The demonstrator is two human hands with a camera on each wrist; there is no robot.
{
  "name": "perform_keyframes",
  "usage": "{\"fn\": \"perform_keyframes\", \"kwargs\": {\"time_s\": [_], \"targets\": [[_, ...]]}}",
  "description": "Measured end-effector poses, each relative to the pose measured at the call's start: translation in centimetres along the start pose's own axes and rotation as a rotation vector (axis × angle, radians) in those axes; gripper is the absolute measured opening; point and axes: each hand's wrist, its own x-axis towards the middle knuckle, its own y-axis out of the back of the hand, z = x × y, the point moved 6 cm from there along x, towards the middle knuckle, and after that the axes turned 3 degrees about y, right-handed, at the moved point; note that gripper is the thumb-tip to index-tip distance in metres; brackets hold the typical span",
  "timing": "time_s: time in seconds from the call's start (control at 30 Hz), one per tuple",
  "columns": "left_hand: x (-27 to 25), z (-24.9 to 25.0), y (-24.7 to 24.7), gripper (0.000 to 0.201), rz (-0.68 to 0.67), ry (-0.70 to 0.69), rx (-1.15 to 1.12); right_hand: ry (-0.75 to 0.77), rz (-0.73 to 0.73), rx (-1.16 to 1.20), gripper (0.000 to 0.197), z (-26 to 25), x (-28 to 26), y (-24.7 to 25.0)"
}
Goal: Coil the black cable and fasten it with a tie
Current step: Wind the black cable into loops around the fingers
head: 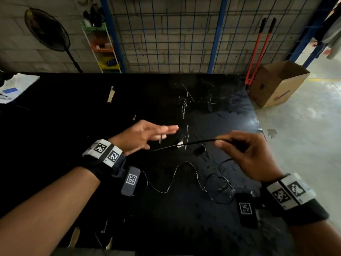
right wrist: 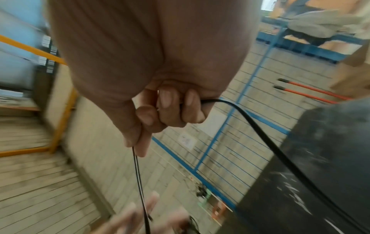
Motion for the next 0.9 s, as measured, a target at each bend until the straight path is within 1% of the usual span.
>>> {"fn": "perform_keyframes", "kwargs": {"time_s": [0.07, 0.17, 0.23, 0.33, 0.37, 0.43, 0.5, 0.6, 0.67, 0.73, 0.83, 0.9], "targets": [[0.2, 0.1, -2.4, 0.037, -0.087, 0.038, 0.106, 0.074, 0.01, -0.075, 0.012, -1.7, 1.9, 0.1], [0.0, 0.2, -5.3, 0.038, -0.227, 0.053, 0.107, 0.166, 0.024, -0.137, 0.014, -3.1, 4.5, 0.5], [-0.3, 0.1, -6.5, 0.041, -0.293, 0.053, 0.097, 0.184, 0.024, -0.137, 0.015, -3.4, 5.8, 0.6], [-0.8, 0.1, -7.2, 0.045, -0.356, 0.045, 0.131, 0.177, -0.002, -0.116, 0.017, -3.1, 6.6, 0.1], [-1.1, 0.2, -7.4, 0.046, -0.383, 0.038, 0.107, 0.179, 0.001, -0.109, 0.017, -3.0, 6.7, -0.1], [-2.1, 0.6, -7.9, 0.046, -0.47, -0.002, -0.043, 0.167, 0.035, -0.07, 0.018, -2.3, 7.0, -0.2], [-3.3, 1.8, -8.2, 0.044, -0.56, -0.089, -0.263, 0.113, 0.074, -0.003, 0.019, -1.0, 6.9, -0.4], [-4.7, 4.4, -7.4, 0.041, -0.638, -0.24, -0.591, 0.019, 0.052, 0.152, 0.018, 0.7, 5.7, -2.1], [-4.9, 5.9, -6.3, 0.04, -0.631, -0.36, -0.694, -0.035, 0.012, 0.281, 0.016, 1.6, 4.4, -4.3], [-4.6, 7.0, -5.0, 0.041, -0.586, -0.461, -0.805, -0.104, 0.016, 0.376, 0.02, 2.3, 3.1, -6.2], [-3.7, 7.6, -3.0, 0.041, -0.462, -0.554, -0.965, -0.172, 0.04, 0.458, 0.024, 2.8, 1.3, -8.3], [-3.2, 7.5, -1.5, 0.041, -0.331, -0.598, -0.969, -0.215, 0.061, 0.444, 0.022, 2.9, 0.2, -9.0]]}}
